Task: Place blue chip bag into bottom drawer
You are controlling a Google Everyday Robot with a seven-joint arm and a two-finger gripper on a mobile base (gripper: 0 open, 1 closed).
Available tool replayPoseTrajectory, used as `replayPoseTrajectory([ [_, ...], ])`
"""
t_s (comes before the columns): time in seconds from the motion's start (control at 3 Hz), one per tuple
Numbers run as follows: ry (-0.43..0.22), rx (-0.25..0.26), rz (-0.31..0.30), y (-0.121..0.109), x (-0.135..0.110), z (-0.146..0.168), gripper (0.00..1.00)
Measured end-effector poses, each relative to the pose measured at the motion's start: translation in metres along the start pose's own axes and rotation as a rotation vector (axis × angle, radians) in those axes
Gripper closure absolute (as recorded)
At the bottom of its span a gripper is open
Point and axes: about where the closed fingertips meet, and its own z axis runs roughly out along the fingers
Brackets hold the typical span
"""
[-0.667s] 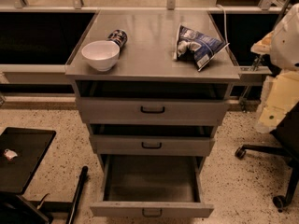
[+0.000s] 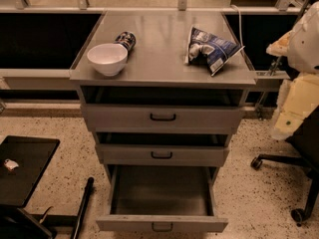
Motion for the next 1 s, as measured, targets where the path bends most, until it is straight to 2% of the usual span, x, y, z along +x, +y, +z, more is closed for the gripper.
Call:
replayPoseTrajectory([
  [0.33,-0.13,0.003,-0.054,-0.029,-0.024,0.01,0.0],
  [0.67,-0.273,0.032,-0.082,-0.081,-0.061,0.019,0.0],
  [1.0,-0.323,0.111,-0.056,-0.138,-0.092,0.018,0.0],
])
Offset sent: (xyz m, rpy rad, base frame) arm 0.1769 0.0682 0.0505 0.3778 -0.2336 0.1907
